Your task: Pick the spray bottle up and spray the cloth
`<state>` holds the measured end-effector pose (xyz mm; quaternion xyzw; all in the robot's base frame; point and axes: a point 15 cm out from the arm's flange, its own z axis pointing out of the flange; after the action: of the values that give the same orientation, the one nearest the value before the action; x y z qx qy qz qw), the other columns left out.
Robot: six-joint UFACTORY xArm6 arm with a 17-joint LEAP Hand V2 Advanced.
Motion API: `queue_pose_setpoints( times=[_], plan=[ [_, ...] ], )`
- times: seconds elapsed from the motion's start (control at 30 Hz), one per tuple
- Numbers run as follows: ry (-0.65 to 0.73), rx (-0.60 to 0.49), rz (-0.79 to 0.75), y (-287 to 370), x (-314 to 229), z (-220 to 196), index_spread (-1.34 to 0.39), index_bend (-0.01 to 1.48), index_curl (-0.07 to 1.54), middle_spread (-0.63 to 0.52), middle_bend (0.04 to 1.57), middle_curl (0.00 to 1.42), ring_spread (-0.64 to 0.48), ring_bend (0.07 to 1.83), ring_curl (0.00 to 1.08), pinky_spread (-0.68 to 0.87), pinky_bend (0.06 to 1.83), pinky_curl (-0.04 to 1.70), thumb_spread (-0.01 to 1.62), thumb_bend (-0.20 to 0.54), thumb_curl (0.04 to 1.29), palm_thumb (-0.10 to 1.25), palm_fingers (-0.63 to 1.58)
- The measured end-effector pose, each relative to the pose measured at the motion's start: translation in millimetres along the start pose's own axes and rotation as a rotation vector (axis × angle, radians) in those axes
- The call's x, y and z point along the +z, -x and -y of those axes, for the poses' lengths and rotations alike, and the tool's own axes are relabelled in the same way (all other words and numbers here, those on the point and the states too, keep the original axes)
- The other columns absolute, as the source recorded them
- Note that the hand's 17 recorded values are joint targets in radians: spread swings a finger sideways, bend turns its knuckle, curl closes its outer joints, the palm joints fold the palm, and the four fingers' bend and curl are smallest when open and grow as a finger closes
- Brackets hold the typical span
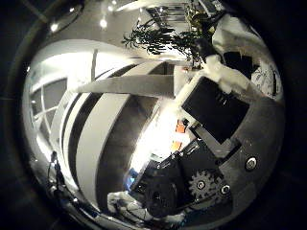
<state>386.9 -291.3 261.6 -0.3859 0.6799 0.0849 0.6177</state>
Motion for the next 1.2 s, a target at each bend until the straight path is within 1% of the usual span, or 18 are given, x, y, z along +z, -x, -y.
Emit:
queue_pose_setpoints(
  times=[0.03, 0.07, 0.1, 0.13, 0.17, 0.2, 0.23, 0.3, 0.37, 0.43, 0.47, 0.57, 0.63, 0.7, 0.83, 0.97, 1.1, 1.2],
  plan=[
    [0.005, 0.005, -0.001, -2, 0, -7, -0.27, 0.66, 0.67, -0.10, 1.24, 0.55, -0.16, 1.40, 0.54, -0.30, 1.13, 0.93, 0.73, -0.040, 0.73, 0.90, 0.90],
    [0.014, 0.011, 0.000, -3, 2, -15, -0.27, 0.59, 0.65, -0.10, 1.21, 0.55, -0.17, 1.38, 0.53, -0.31, 1.13, 0.92, 0.73, -0.036, 0.73, 0.90, 0.77],
    [0.019, 0.018, 0.000, -4, 3, -23, -0.28, 0.55, 0.66, -0.11, 1.20, 0.56, -0.17, 1.38, 0.54, -0.33, 1.13, 0.91, 0.74, -0.039, 0.71, 0.89, 0.72],
    [0.026, 0.016, 0.000, -4, 4, -31, -0.28, 0.47, 0.65, -0.12, 1.18, 0.56, -0.18, 1.37, 0.54, -0.35, 1.10, 0.90, 0.76, -0.030, 0.69, 0.89, 0.61],
    [0.030, 0.008, 0.000, -4, 5, -37, -0.29, 0.43, 0.64, -0.12, 1.15, 0.56, -0.18, 1.35, 0.53, -0.35, 1.05, 0.88, 0.78, -0.027, 0.68, 0.89, 0.49],
    [0.032, 0.002, 0.001, -4, 6, -40, -0.29, 0.42, 0.65, -0.12, 1.14, 0.56, -0.18, 1.34, 0.54, -0.35, 1.03, 0.87, 0.81, -0.027, 0.67, 0.89, 0.45],
    [0.035, -0.002, 0.003, -4, 7, -43, -0.28, 0.42, 0.65, -0.12, 1.13, 0.57, -0.17, 1.31, 0.53, -0.33, 0.96, 0.87, 0.84, -0.024, 0.66, 0.88, 0.35],
    [0.042, 0.003, 0.005, -5, 9, -50, -0.27, 0.44, 0.66, -0.11, 1.10, 0.57, -0.13, 1.22, 0.52, -0.25, 0.83, 0.84, 0.91, -0.027, 0.63, 0.86, 0.17],
    [0.060, 0.017, 0.007, -9, 13, -63, -0.24, 0.44, 0.64, -0.10, 1.03, 0.55, -0.08, 1.10, 0.48, -0.13, 0.73, 0.81, 0.94, -0.025, 0.61, 0.86, 0.01],
    [0.073, 0.019, 0.003, -10, 17, -73, -0.21, 0.41, 0.60, -0.05, 0.91, 0.51, 0.00, 0.95, 0.42, 0.06, 0.65, 0.74, 0.97, -0.029, 0.58, 0.84, -0.07],
    [0.082, 0.021, 0.004, -10, 22, -78, -0.19, 0.37, 0.57, -0.01, 0.81, 0.47, 0.05, 0.87, 0.39, 0.18, 0.60, 0.68, 0.98, -0.028, 0.57, 0.83, -0.08],
    [0.106, 0.016, -0.008, -11, 37, -88, -0.15, 0.25, 0.50, 0.09, 0.60, 0.40, 0.13, 0.67, 0.32, 0.32, 0.49, 0.58, 0.99, -0.029, 0.53, 0.81, -0.11],
    [0.105, 0.011, -0.037, -15, 44, -90, -0.14, 0.16, 0.44, 0.15, 0.47, 0.35, 0.18, 0.55, 0.28, 0.37, 0.42, 0.51, 1.00, -0.029, 0.50, 0.79, -0.07],
    [0.095, 0.012, -0.073, -20, 47, -92, -0.13, 0.15, 0.40, 0.17, 0.40, 0.34, 0.20, 0.50, 0.27, 0.38, 0.38, 0.47, 1.00, -0.031, 0.48, 0.77, -0.06],
    [0.001, 0.016, -0.096, -15, 63, -77, -0.13, 0.14, 0.33, 0.19, 0.34, 0.33, 0.22, 0.44, 0.26, 0.39, 0.35, 0.41, 0.99, -0.028, 0.44, 0.75, -0.02],
    [-0.076, -0.017, -0.080, 11, 81, -52, -0.12, 0.15, 0.30, 0.20, 0.32, 0.33, 0.22, 0.43, 0.26, 0.39, 0.34, 0.39, 0.99, -0.025, 0.42, 0.75, 0.00],
    [-0.106, -0.048, -0.079, 25, 76, -42, -0.12, 0.15, 0.29, 0.21, 0.29, 0.33, 0.23, 0.41, 0.26, 0.39, 0.35, 0.37, 0.99, -0.025, 0.41, 0.75, 0.00],
    [-0.151, -0.046, -0.093, 28, 59, -32, -0.11, 0.15, 0.28, 0.22, 0.26, 0.33, 0.23, 0.39, 0.26, 0.38, 0.33, 0.35, 0.99, -0.025, 0.40, 0.75, -0.01]
  ],
)
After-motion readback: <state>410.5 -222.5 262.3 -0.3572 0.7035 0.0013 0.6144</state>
